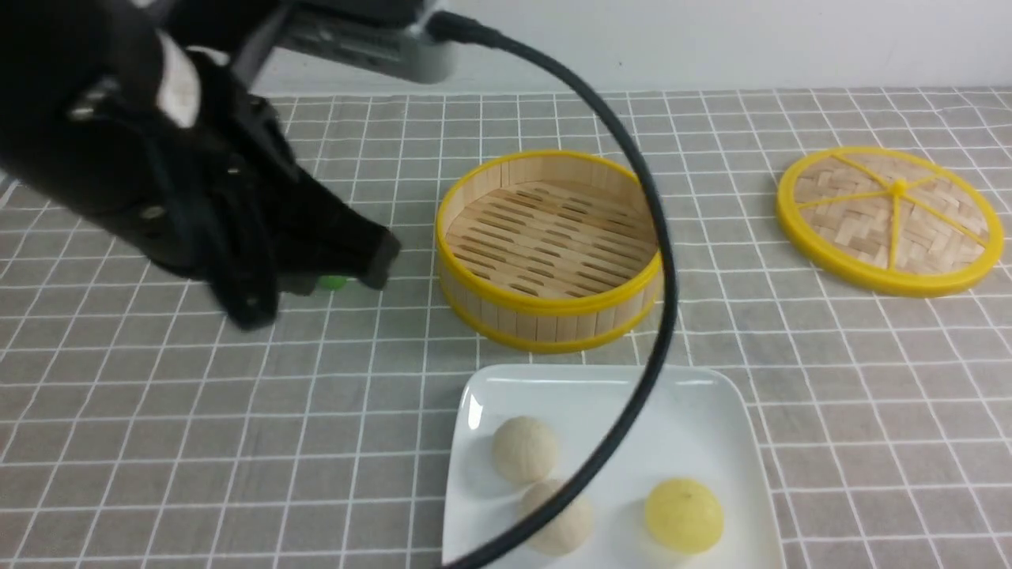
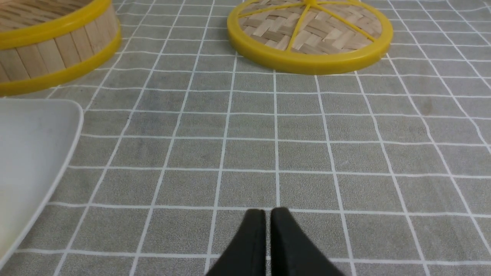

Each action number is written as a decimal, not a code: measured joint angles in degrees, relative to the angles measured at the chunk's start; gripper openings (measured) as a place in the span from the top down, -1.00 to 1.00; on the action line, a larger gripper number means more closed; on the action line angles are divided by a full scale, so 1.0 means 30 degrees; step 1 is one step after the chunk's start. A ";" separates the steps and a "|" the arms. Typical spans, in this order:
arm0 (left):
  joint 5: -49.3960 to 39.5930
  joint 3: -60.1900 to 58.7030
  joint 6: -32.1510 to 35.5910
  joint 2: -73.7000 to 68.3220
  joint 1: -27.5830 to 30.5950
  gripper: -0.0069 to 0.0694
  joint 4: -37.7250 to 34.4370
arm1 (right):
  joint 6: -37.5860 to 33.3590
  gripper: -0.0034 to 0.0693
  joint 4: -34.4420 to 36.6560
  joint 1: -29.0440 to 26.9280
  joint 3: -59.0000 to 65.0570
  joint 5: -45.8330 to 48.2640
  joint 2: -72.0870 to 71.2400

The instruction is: Put the steamed buns into the plate on the grey tablecloth.

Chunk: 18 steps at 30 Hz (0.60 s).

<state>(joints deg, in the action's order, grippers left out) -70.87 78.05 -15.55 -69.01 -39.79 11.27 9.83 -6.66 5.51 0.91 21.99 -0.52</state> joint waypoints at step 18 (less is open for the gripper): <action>1.4190 -1.5027 -0.3249 1.5103 0.0000 0.73 -0.1191 | 0.0000 0.71 0.0000 -0.0022 -0.0021 0.0056 0.0000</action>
<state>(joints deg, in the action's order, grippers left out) -28.30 32.97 -25.30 -23.71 -39.79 7.70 9.83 -6.66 5.44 0.84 22.16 -0.52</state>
